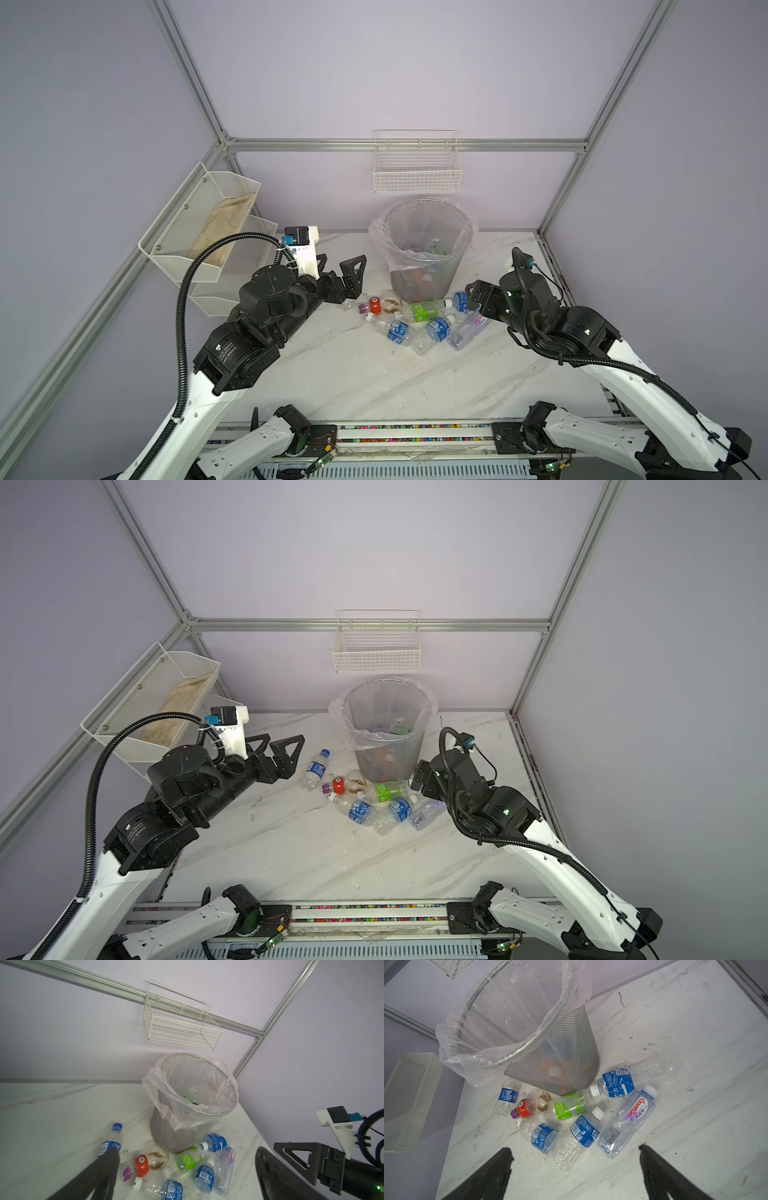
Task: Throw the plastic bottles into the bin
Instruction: 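Draw the left arm back while the right gripper moves toward the clear Ganten bottle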
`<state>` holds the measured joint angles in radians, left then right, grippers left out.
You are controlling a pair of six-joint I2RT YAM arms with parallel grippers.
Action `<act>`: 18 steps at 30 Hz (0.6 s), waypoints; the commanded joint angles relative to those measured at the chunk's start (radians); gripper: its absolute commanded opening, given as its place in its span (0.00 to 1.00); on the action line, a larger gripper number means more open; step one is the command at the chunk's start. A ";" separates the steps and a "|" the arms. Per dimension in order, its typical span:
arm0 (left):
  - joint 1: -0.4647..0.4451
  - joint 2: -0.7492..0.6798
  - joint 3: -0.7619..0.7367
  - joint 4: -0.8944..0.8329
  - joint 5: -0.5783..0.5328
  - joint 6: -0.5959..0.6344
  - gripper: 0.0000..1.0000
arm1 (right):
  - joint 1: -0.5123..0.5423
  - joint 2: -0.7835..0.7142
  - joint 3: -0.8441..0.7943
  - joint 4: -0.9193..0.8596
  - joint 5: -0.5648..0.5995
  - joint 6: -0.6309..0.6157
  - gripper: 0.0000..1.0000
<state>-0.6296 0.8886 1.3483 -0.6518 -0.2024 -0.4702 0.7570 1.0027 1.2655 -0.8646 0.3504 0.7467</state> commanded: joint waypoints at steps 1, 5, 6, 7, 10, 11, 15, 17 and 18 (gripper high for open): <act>-0.002 -0.027 -0.081 0.019 -0.005 -0.043 1.00 | -0.009 -0.006 0.012 -0.027 0.012 0.016 0.97; -0.002 -0.062 -0.127 0.015 -0.009 -0.063 1.00 | -0.020 0.005 0.001 -0.024 -0.003 0.017 0.97; -0.002 -0.069 -0.136 0.014 -0.008 -0.066 1.00 | -0.023 0.008 -0.002 -0.022 -0.009 0.017 0.97; -0.002 -0.078 -0.150 0.012 -0.008 -0.072 1.00 | -0.026 0.010 -0.005 -0.021 -0.013 0.017 0.97; -0.002 -0.099 -0.188 0.011 -0.004 -0.089 1.00 | -0.041 0.016 -0.015 -0.019 -0.023 0.019 0.97; -0.001 -0.108 -0.202 0.009 -0.003 -0.096 1.00 | -0.048 0.017 -0.022 -0.019 -0.030 0.017 0.97; -0.002 -0.139 -0.254 0.009 0.005 -0.120 1.00 | -0.080 0.020 -0.051 -0.012 -0.060 0.019 0.97; -0.002 -0.157 -0.279 0.007 0.005 -0.135 1.00 | -0.105 0.020 -0.074 -0.007 -0.085 0.018 0.97; -0.002 -0.165 -0.290 0.003 0.007 -0.140 1.00 | -0.117 0.019 -0.085 -0.002 -0.095 0.019 0.97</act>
<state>-0.6296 0.7483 1.1057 -0.6647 -0.2016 -0.5724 0.6655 1.0206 1.2060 -0.8627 0.2859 0.7517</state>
